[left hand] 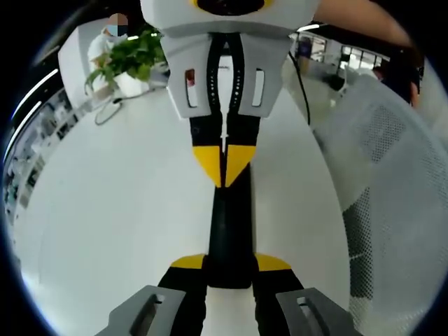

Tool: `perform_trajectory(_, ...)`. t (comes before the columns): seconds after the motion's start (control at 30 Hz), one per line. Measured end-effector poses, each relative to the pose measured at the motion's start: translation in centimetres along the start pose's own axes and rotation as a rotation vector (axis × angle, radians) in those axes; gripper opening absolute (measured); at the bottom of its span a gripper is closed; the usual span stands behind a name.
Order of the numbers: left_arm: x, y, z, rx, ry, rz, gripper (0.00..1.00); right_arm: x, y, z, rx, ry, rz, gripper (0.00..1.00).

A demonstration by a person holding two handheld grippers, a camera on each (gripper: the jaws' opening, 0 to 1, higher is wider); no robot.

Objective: Press the specified remote control buttons in sequence, fully releasing each button before pressing the next.

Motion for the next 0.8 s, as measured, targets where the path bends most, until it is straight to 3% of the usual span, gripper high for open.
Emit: perform_trajectory(0.8,-0.05,0.25,-0.10,0.002,0.010,-0.005,0.23,0.33,0.73,0.89,0.026,-0.009,-0.011,0.00)
Point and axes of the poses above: the point that each gripper's makers call its tool centre point, and the gripper's own axes: z roughly forward along the fingers, y roughly to its right, x roughly out of its top, the point moved 9 cm from there along -z, roughly backward along the fingers, and after that the axes turned 9 degrees about -z, right-handed, at the moved point
